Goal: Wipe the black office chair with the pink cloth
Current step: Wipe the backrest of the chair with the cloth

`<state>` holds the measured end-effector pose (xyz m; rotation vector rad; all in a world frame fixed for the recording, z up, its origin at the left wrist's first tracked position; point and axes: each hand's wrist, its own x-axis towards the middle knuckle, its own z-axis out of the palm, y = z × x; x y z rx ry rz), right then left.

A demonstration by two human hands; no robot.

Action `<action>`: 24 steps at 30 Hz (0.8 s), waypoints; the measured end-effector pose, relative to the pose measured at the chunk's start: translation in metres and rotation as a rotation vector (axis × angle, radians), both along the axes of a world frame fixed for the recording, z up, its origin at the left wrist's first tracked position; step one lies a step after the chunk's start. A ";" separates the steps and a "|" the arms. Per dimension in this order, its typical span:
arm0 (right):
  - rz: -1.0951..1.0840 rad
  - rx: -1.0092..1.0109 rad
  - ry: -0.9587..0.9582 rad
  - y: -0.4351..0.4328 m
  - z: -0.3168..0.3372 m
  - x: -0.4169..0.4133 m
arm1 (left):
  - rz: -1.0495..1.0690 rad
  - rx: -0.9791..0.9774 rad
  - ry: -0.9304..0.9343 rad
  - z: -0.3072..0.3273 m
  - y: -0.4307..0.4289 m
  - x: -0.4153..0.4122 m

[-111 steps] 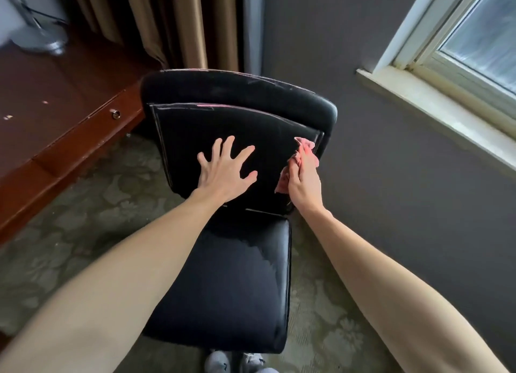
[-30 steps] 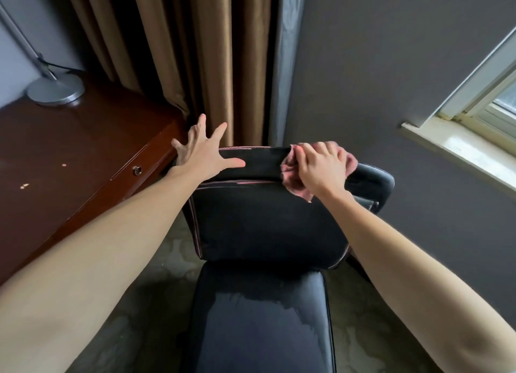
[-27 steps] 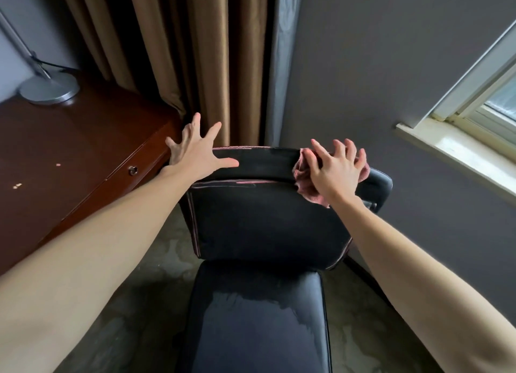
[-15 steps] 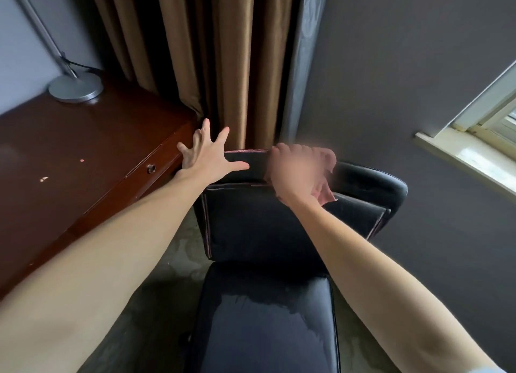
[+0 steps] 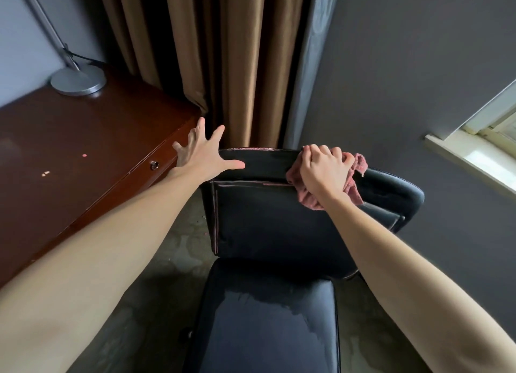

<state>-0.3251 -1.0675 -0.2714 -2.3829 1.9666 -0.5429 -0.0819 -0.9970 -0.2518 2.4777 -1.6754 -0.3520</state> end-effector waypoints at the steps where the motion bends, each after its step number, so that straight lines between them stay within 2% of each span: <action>1: 0.022 0.004 0.007 0.001 0.001 0.014 | 0.004 -0.001 0.002 -0.001 0.001 0.002; 6: 0.201 0.014 0.063 0.013 0.004 0.074 | 0.019 -0.001 0.007 -0.007 0.002 0.008; 9: 0.264 -0.024 0.106 0.013 0.002 0.066 | 0.033 0.005 0.017 -0.010 0.001 0.007; 11: 0.247 -0.054 0.110 0.008 0.000 0.039 | 0.033 0.000 0.018 -0.011 0.000 0.004; 16: 0.035 -0.055 0.105 0.001 -0.005 -0.029 | 0.023 -0.005 0.007 -0.008 -0.003 -0.002; 20: -0.006 -0.002 0.064 0.004 -0.003 0.001 | 0.008 -0.017 -0.009 -0.006 0.006 0.008; 24: 0.116 0.016 0.083 0.018 0.000 0.062 | 0.031 -0.013 -0.020 -0.008 0.023 0.031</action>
